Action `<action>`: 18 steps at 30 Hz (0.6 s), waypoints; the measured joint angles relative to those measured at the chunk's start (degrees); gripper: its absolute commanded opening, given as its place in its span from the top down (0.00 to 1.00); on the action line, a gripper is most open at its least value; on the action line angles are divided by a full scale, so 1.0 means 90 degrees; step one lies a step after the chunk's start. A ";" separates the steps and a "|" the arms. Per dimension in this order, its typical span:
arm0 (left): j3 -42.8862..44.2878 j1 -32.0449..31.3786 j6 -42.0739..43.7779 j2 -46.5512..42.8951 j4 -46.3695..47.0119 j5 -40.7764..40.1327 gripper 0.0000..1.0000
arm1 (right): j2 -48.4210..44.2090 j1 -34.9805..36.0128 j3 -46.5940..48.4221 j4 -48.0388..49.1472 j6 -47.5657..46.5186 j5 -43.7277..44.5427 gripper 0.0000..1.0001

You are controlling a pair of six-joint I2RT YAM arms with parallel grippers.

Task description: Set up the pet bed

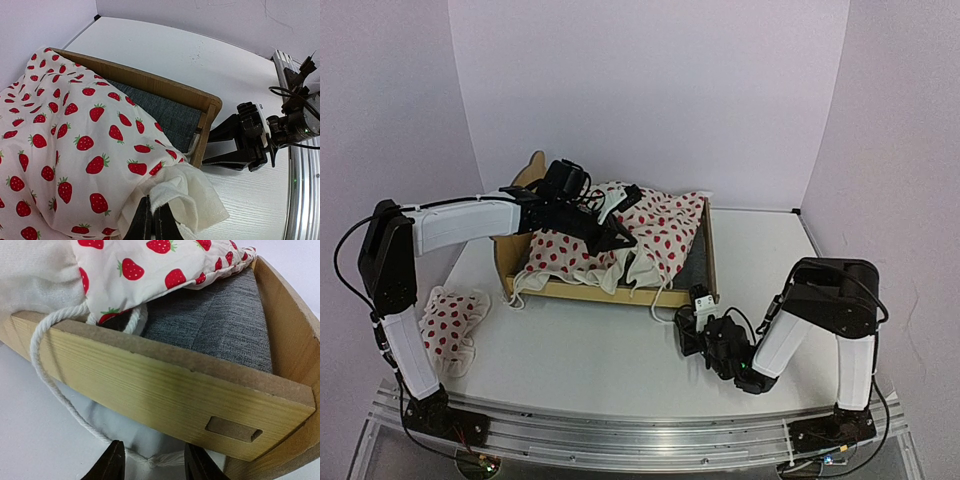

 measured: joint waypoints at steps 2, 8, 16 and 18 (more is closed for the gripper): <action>0.0000 0.0000 0.0000 0.0000 0.0002 -0.0002 1.00 | 0.0062 0.0008 0.0054 0.0023 -0.0006 0.0124 0.58; 0.0000 0.0000 -0.0002 0.0000 0.0002 -0.0002 1.00 | 0.0260 0.0014 0.0391 -0.0006 0.0005 0.0557 0.62; 0.0000 0.0000 -0.0002 0.0000 0.0005 -0.0004 1.00 | 0.0389 0.0010 0.0830 -0.0010 0.0029 0.1183 0.68; 0.0000 0.0000 -0.0002 0.0000 0.0005 -0.0004 1.00 | 0.0440 0.0011 0.0860 -0.0004 0.0032 0.1238 0.71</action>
